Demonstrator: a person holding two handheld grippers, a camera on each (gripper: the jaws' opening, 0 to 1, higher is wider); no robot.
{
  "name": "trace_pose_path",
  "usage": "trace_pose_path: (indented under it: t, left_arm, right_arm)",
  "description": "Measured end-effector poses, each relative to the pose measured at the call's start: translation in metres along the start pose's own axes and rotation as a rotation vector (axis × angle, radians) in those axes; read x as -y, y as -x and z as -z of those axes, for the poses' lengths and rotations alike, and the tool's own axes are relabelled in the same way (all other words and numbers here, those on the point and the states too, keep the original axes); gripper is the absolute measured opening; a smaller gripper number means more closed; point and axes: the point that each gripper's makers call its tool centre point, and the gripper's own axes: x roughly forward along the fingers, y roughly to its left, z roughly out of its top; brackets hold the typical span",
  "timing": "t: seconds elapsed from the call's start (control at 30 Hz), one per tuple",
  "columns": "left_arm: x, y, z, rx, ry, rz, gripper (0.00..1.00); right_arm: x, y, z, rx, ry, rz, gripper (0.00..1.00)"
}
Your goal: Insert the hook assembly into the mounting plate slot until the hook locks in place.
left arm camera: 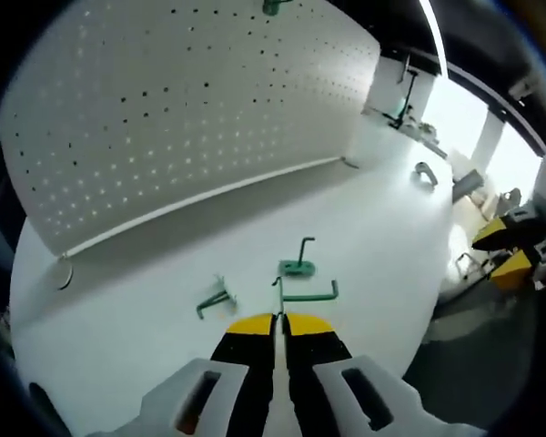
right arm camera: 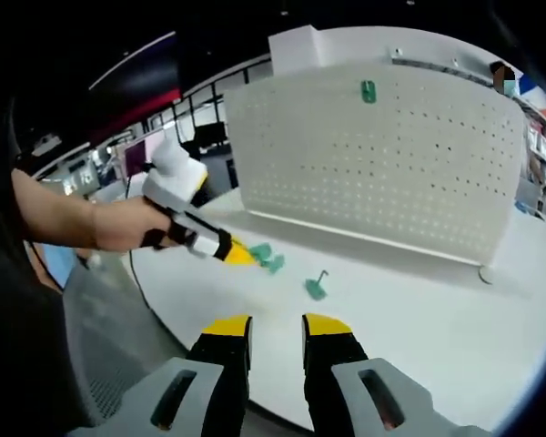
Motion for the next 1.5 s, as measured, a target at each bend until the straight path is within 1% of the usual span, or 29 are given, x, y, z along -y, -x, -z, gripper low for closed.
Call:
trace_pose_path:
  t: [0.13, 0.2, 0.23, 0.3, 0.33, 0.43, 0.53, 0.63, 0.73, 0.87, 1.03, 1.2, 1.37, 1.47, 1.5]
  left_arm:
    - [0.01, 0.008, -0.004, 0.003, -0.022, 0.02, 0.03]
    - [0.015, 0.012, -0.005, 0.005, -0.013, 0.033, 0.03]
    - [0.017, 0.015, -0.006, 0.006, -0.009, 0.038, 0.03]
    - [0.022, 0.019, -0.006, 0.01, -0.007, 0.045, 0.03]
    - [0.025, 0.023, -0.007, 0.013, -0.008, 0.049, 0.03]
    - [0.032, 0.03, -0.009, 0.022, -0.012, 0.059, 0.03]
    - [0.037, 0.036, -0.012, 0.032, -0.01, 0.068, 0.03]
    - [0.046, 0.042, -0.017, 0.06, 0.004, 0.078, 0.03]
    - [0.055, 0.047, -0.022, 0.072, -0.009, 0.088, 0.03]
    - [0.065, 0.054, -0.028, 0.09, -0.017, 0.102, 0.03]
    - [0.075, 0.065, -0.038, 0.12, -0.034, 0.116, 0.03]
    - [0.076, 0.08, -0.053, 0.172, -0.027, 0.115, 0.03]
    - [0.078, 0.088, -0.061, 0.202, -0.037, 0.113, 0.03]
    - [0.079, 0.093, -0.066, 0.232, -0.03, 0.117, 0.03]
    - [0.078, 0.094, -0.069, 0.254, -0.04, 0.112, 0.03]
  right_arm:
    - [-0.003, -0.001, -0.001, 0.003, 0.001, -0.007, 0.21]
    - [-0.005, -0.001, -0.002, 0.006, 0.007, -0.01, 0.21]
    - [-0.006, -0.001, -0.003, 0.006, 0.015, -0.013, 0.21]
    - [-0.006, -0.001, -0.005, 0.006, 0.062, -0.01, 0.21]
    - [-0.007, -0.001, -0.007, 0.009, 0.066, -0.011, 0.21]
    - [-0.009, -0.001, -0.012, 0.024, 0.052, -0.021, 0.21]
    - [-0.011, -0.003, -0.016, 0.03, 0.061, -0.028, 0.21]
    - [-0.014, -0.004, -0.019, 0.036, 0.07, -0.035, 0.21]
    - [-0.017, -0.005, -0.02, 0.038, 0.074, -0.043, 0.21]
    - [-0.021, -0.004, -0.025, 0.051, 0.062, -0.055, 0.21]
    - [-0.024, -0.004, -0.04, 0.089, 0.033, -0.068, 0.21]
    - [-0.027, -0.002, -0.056, 0.129, 0.008, -0.079, 0.21]
    - [-0.032, -0.001, -0.071, 0.166, -0.045, -0.107, 0.21]
    - [-0.032, 0.0, -0.079, 0.188, -0.077, -0.117, 0.21]
    - [-0.032, -0.001, -0.08, 0.189, -0.074, -0.118, 0.21]
